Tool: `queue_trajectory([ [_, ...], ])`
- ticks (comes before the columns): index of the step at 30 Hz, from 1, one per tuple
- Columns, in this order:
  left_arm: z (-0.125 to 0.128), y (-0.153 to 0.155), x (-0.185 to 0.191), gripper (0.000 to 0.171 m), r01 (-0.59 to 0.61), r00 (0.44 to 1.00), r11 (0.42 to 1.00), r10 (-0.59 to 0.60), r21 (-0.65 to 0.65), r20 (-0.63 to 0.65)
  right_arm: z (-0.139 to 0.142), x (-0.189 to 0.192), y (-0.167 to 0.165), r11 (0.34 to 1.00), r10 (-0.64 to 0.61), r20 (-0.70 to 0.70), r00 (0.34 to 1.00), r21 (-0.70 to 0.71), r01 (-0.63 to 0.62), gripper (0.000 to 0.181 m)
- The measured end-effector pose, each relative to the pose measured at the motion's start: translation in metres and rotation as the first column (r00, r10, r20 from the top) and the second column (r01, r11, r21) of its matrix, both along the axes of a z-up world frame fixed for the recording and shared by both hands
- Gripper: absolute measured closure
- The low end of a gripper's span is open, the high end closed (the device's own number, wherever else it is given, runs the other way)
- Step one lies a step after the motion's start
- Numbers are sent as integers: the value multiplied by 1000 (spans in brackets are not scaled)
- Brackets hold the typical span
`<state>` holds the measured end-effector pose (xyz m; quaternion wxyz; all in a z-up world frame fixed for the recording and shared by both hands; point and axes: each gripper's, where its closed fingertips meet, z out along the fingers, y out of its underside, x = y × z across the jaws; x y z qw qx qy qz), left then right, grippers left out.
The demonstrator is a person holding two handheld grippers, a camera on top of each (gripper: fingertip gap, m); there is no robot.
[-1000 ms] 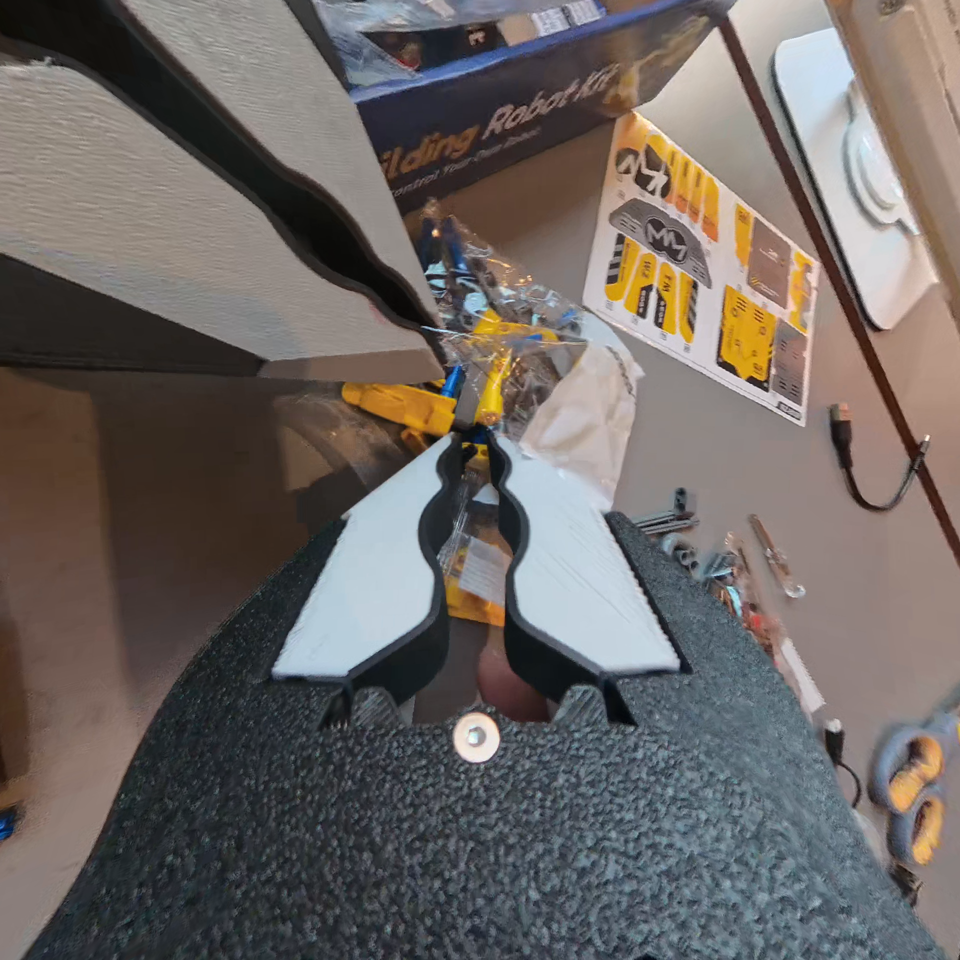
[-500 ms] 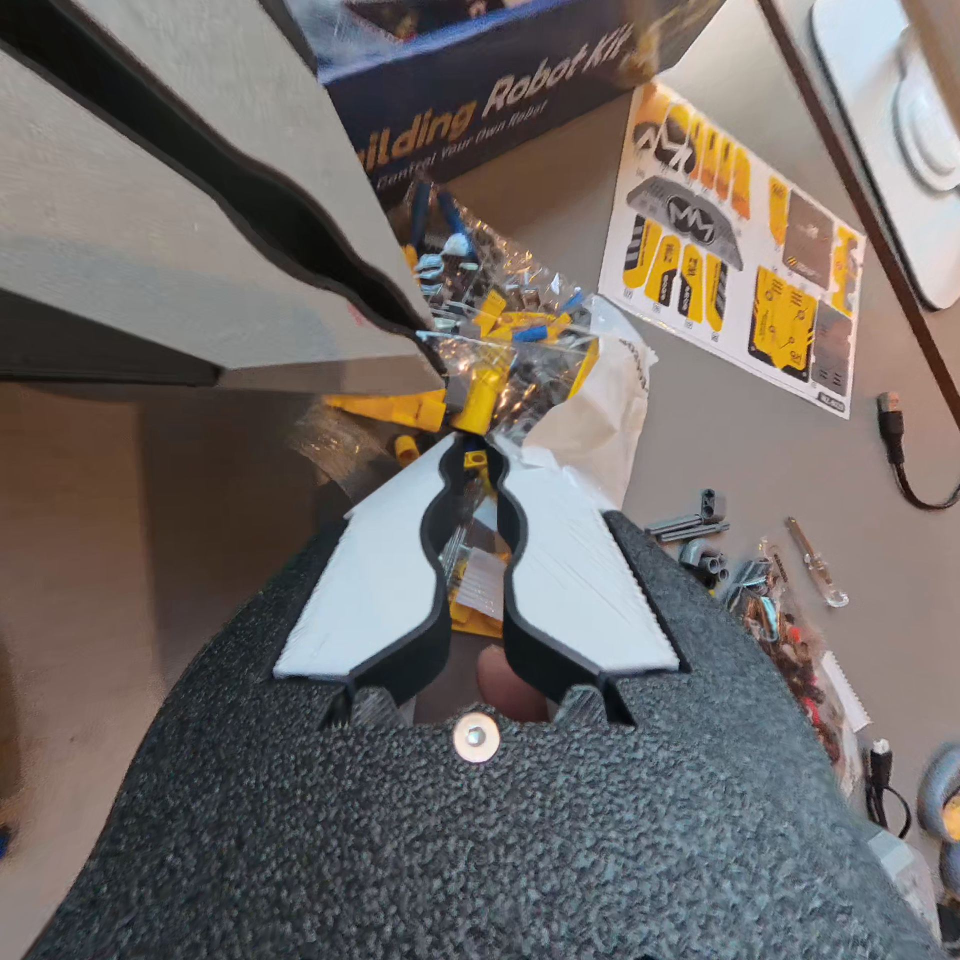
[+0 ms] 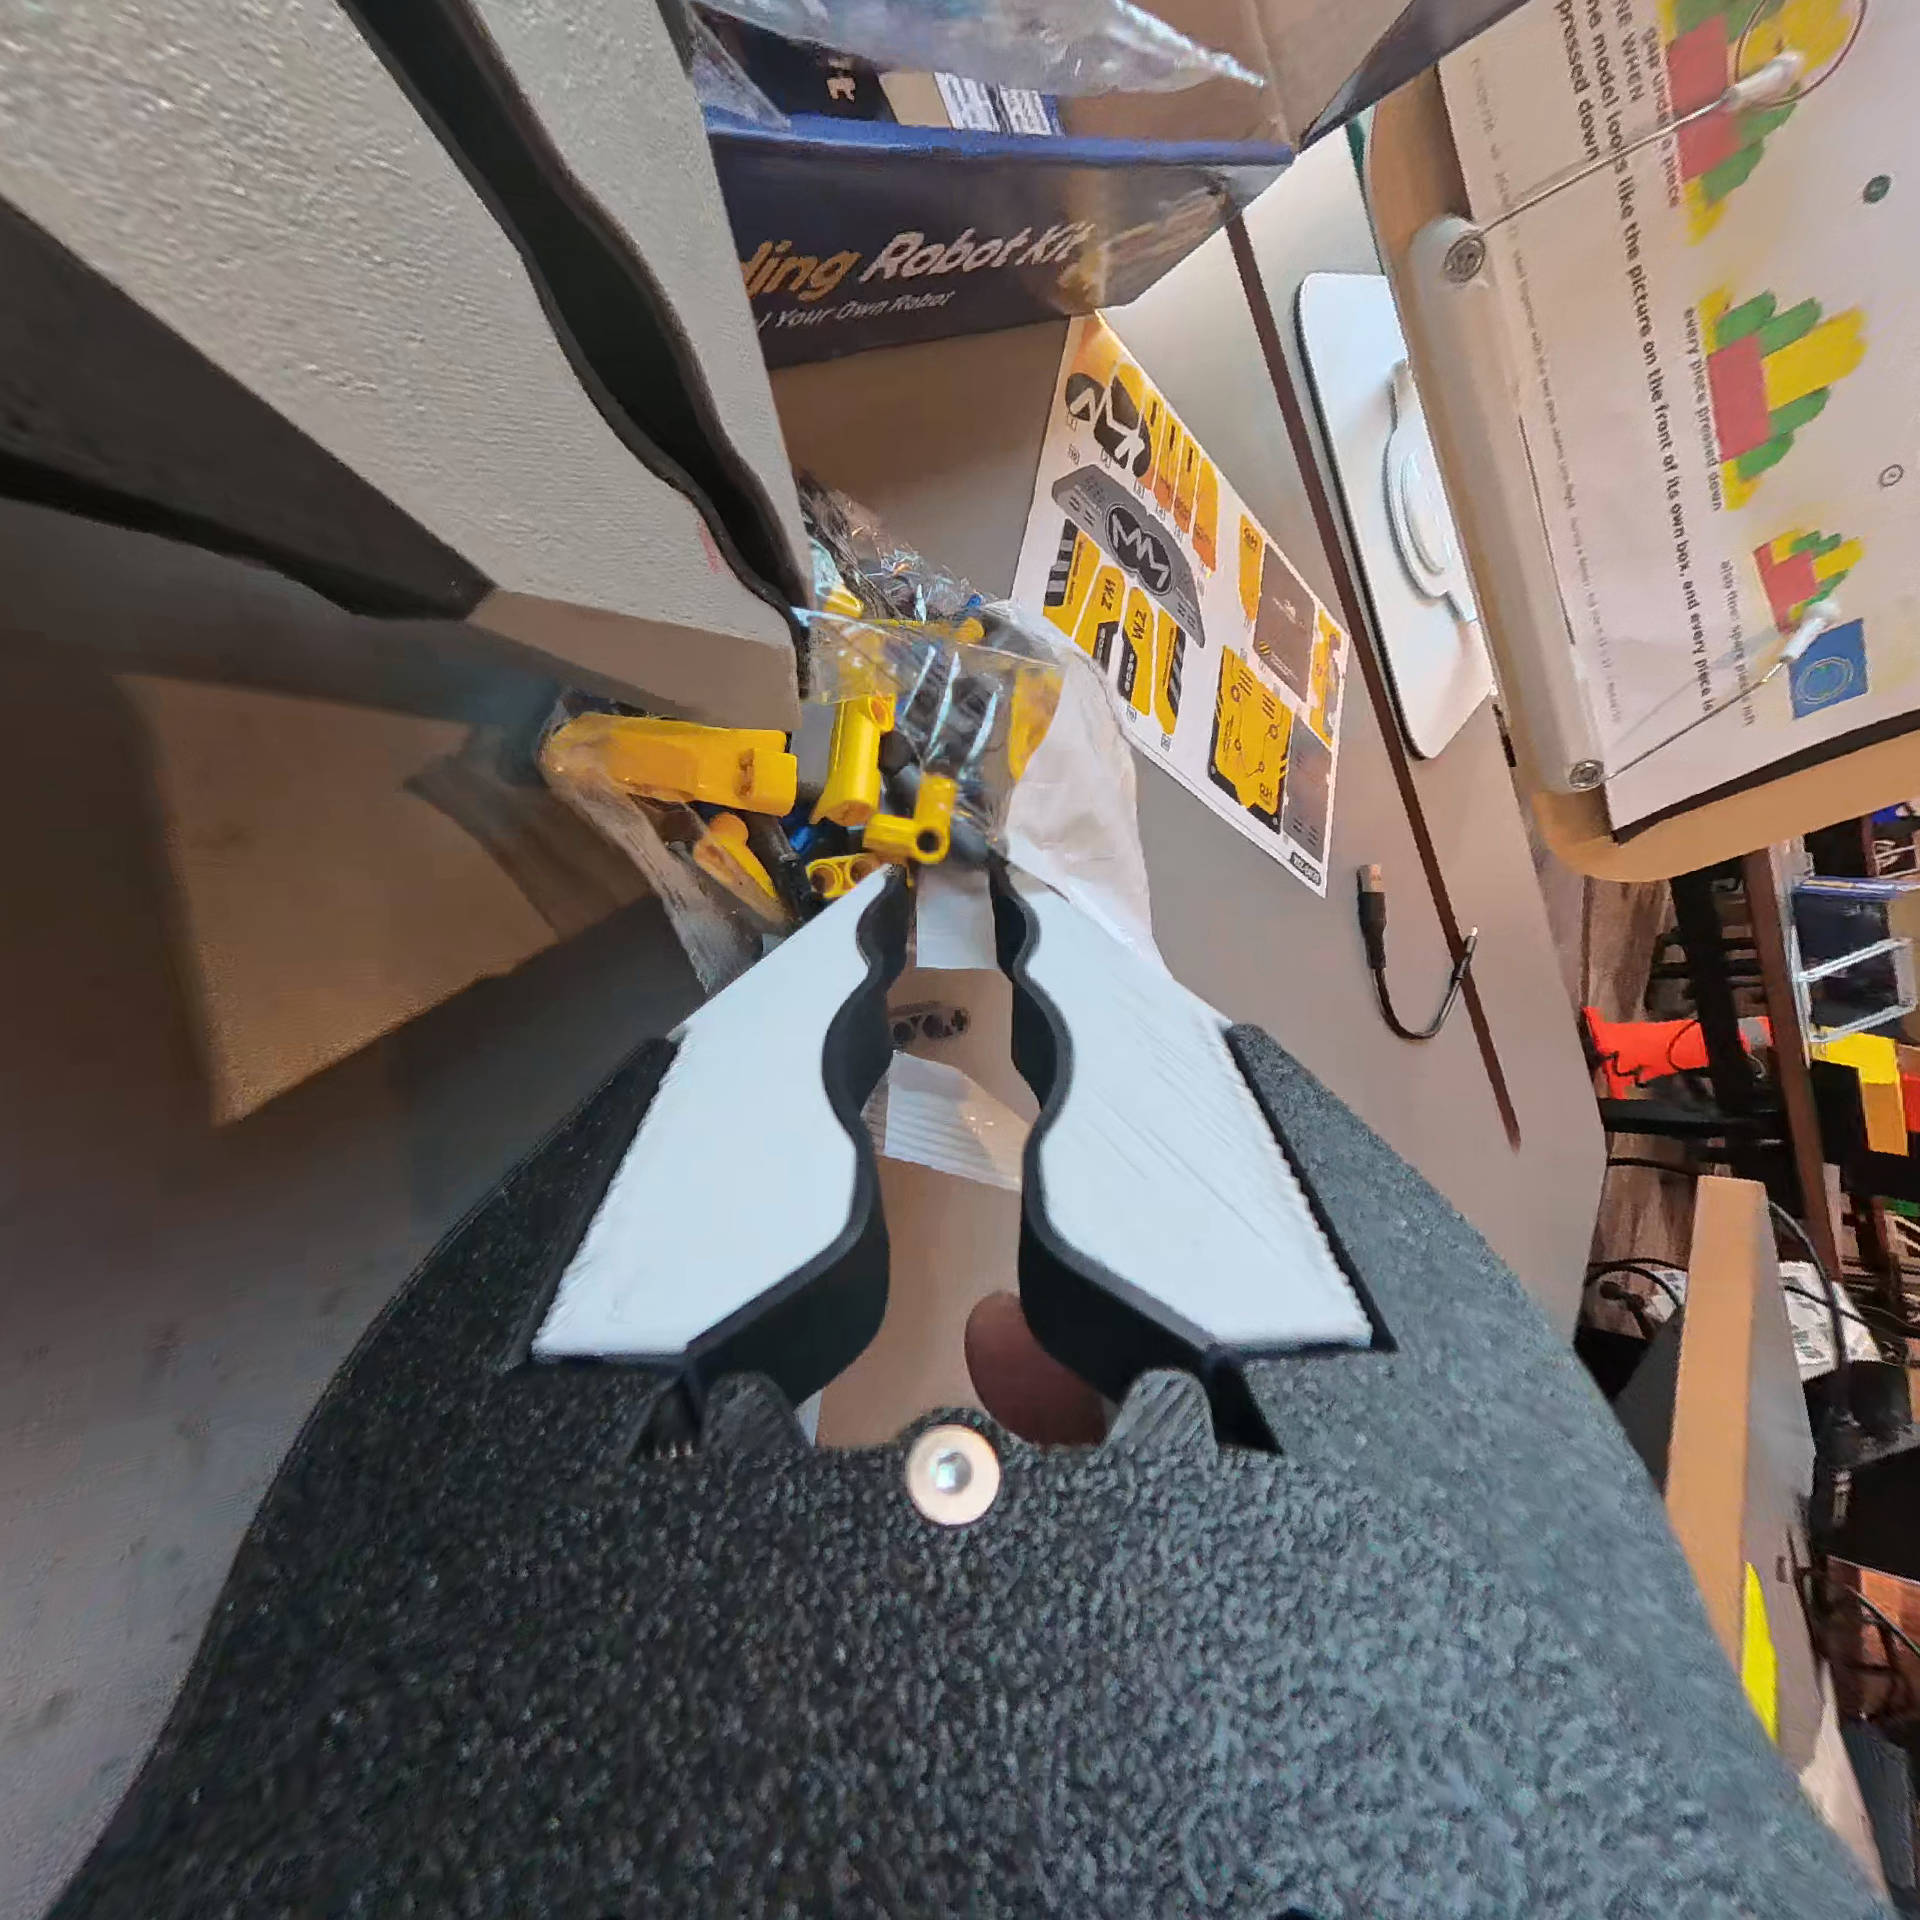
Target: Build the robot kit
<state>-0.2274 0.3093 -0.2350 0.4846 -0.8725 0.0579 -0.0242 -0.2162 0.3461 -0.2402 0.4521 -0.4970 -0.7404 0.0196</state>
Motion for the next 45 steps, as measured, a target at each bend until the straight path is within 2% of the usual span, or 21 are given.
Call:
queue_trajectory([
  [2, -1, 0, 2, 171, 1, 1000, 1000, -2, -2, -9, -3, 1, 1, 999, -13, 1, 1000, -38, 13, 166],
  [6, -1, 0, 6, 171, 14, 1000, 1000, -14, -2, 1, -7, -1, -7, 964, -39, -37, 999, -264, 27, 164],
  [8, 0, 0, 6, 171, 14, 1000, 1000, -14, 3, 2, -7, -1, -9, 947, -40, -40, 998, -320, 25, 164],
  [11, 1, 1, 7, 171, 15, 1000, 1000, -16, 5, 4, -11, -1, -5, 955, -52, -26, 998, -294, 42, 164],
  [15, 1, 0, 2, 171, 2, 1000, 1000, -2, 1, 8, -13, -1, -17, 963, 22, 1, 1000, -270, -21, 165],
  [19, 3, 0, -1, 171, -8, 1000, 1000, 8, 9, 25, -8, 1, -12, 973, 12, -8, 1000, -232, -13, 168],
  [25, -6, -3, -1, 171, 20, 999, 999, -21, -30, -28, -15, 4, -30, 945, 100, 31, 995, -316, -85, 170],
  [31, -8, -3, 0, 171, 21, 999, 999, -22, -40, -29, -19, -4, -32, 942, 83, 10, 996, -327, -75, 163],
  [38, -7, -2, 0, 171, 19, 1000, 999, -20, -34, -21, -18, 0, -19, 970, 26, 31, 999, -241, -18, 165],
  [42, -7, -3, 1, 171, 21, 1000, 999, -22, -35, -19, -13, -4, -34, 951, 76, -7, 997, -301, -75, 167],
  [45, -7, -3, 2, 171, 26, 999, 999, -27, -34, -17, -19, -6, -39, 928, 81, 3, 997, -365, -75, 173],
])
